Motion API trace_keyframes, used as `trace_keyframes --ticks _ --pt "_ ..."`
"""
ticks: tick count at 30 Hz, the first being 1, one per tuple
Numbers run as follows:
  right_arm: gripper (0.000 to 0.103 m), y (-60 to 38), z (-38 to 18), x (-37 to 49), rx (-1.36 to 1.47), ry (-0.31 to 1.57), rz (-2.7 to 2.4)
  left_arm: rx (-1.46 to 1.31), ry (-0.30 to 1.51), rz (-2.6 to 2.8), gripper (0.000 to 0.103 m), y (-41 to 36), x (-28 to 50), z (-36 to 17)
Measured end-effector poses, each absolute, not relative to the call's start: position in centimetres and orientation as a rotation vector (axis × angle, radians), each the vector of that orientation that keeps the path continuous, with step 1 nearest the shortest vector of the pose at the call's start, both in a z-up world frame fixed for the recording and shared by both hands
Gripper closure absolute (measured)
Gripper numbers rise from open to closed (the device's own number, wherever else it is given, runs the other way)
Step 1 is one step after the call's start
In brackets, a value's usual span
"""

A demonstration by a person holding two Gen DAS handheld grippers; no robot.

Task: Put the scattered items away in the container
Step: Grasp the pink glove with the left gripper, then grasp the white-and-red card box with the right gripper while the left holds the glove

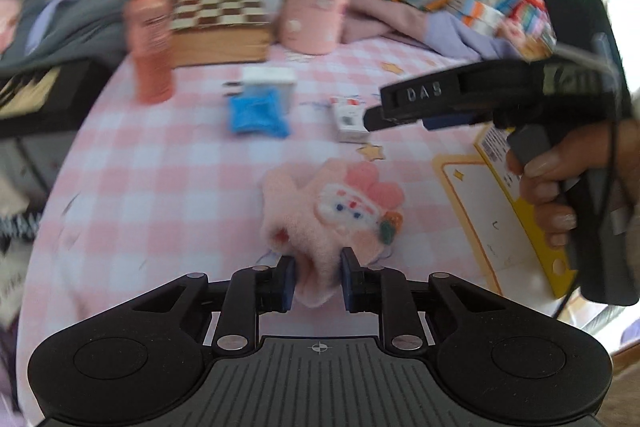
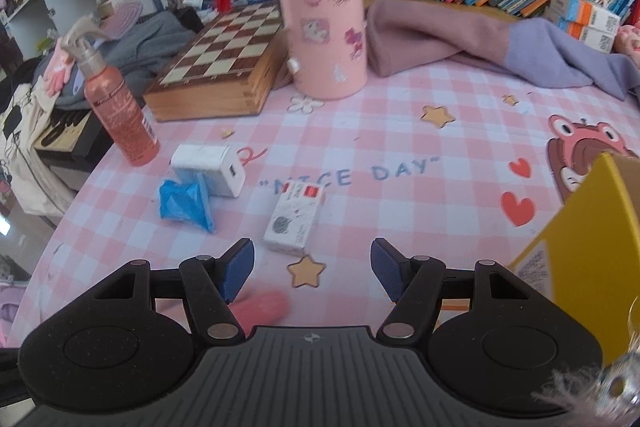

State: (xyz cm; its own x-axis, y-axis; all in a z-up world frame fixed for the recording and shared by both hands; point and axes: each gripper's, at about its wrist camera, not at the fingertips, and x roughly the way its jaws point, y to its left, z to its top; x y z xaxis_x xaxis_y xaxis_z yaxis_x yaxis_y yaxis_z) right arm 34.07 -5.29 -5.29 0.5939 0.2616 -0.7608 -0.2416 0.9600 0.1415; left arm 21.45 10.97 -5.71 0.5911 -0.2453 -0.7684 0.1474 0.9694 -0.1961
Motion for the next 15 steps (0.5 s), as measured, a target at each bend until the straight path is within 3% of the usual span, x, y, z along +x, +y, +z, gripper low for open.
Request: trace_keyframes --ticks 6,9,15 --pt "0.041 -3.0 -6.0 35.3 -0.038 0.880 0.293 -0.154 0.899 -0.139 0.082 12.8 20.6 -5.1" --pt "0.051 -2.2 -6.7 36.7 -0.077 0.888 0.246 -0.162 0.884 -0.121 0.082 13.2 20.5 -4.7" --pt "0.051 -2.1 -7.8 38.6 -0.065 0.904 0.232 -0.164 0.861 -0.120 0.082 13.3 20.1 -4.0"
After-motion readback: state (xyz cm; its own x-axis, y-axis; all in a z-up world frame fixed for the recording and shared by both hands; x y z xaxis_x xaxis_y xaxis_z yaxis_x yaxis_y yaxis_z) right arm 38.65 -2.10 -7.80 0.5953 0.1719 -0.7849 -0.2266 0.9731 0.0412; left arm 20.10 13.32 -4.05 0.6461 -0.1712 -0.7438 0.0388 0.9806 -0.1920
